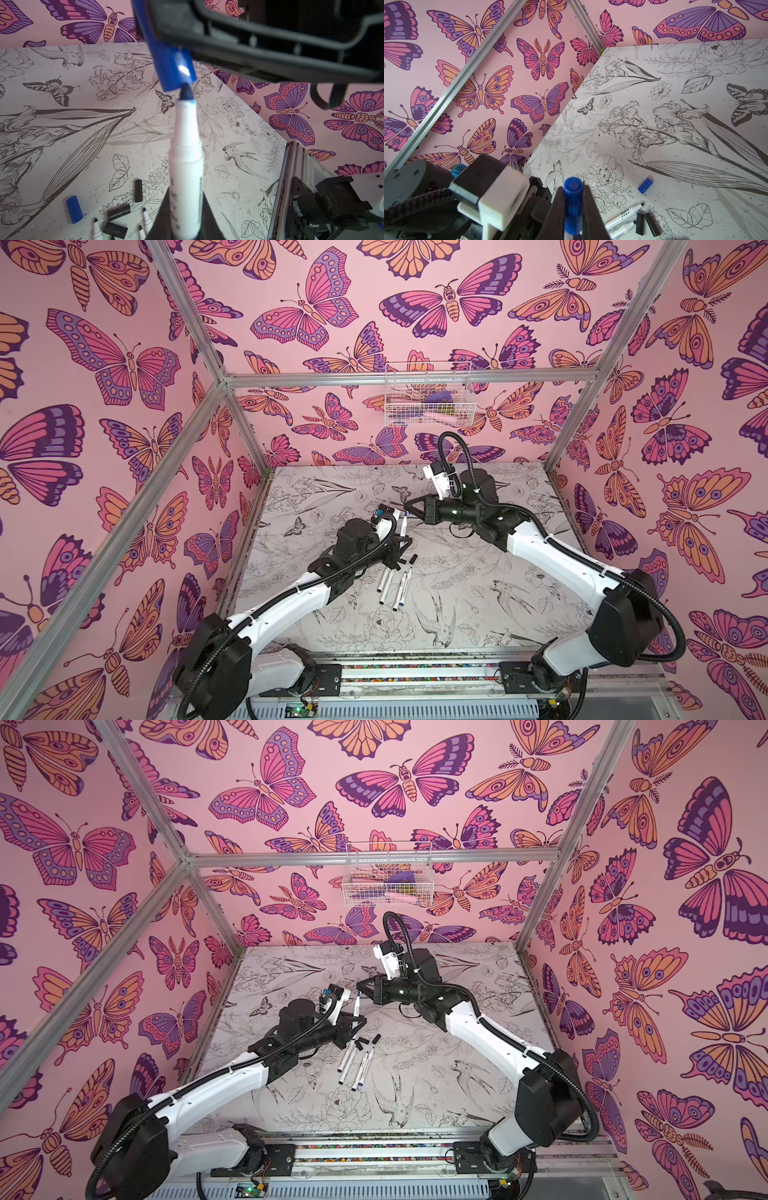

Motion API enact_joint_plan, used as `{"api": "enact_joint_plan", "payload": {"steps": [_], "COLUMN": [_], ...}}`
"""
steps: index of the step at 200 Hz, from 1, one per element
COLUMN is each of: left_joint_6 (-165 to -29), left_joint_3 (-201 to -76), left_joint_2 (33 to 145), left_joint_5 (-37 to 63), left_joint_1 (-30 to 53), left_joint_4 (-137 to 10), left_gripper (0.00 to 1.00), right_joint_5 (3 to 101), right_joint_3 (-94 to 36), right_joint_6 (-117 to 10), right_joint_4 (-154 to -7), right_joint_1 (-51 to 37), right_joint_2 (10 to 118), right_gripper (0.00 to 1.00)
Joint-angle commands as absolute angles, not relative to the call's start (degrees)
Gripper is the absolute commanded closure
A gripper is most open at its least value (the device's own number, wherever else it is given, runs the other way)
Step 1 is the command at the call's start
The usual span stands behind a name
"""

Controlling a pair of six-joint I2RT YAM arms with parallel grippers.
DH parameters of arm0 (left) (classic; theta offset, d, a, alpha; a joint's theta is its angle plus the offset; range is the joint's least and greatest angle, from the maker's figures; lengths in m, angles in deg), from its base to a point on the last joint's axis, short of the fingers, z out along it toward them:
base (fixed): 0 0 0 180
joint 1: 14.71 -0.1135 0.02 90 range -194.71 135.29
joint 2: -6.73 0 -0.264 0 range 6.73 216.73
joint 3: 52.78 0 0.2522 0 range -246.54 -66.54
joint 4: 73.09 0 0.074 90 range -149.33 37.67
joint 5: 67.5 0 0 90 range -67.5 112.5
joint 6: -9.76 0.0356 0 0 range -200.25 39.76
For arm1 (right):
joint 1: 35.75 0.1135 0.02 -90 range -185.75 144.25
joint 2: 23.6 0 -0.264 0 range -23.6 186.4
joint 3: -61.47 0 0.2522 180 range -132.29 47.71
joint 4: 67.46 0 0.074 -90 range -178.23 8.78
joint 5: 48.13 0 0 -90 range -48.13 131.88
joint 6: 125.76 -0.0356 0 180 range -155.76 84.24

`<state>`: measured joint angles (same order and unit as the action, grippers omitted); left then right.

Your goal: Insert the pens into the pen caps

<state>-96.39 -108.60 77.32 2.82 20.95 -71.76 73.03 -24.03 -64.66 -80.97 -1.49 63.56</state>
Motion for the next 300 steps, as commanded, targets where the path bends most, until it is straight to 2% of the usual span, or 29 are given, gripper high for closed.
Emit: {"api": "enact_joint_plan", "payload": {"steps": [1,300], "left_joint_6": [-96.94,-96.93], "left_joint_3": [-107.89,-106.74], "left_joint_2": [77.63,77.03], "left_joint_5": [2.75,3.43], "left_joint_1": [21.15,21.49], "left_joint_4": [-73.9,-75.39], "left_gripper": [1.0,1.0], "right_joint_5": [73.59,73.33], "right_joint_3": [-26.29,-28.06], "right_joint_6": [-63.5,-60.69], "right_joint_4": [-80.95,-84.54], "right_joint_1": [-1.12,-0.16], "right_joint_2": [62.59,65.77], "right_gripper": [1.0,1.0]}}
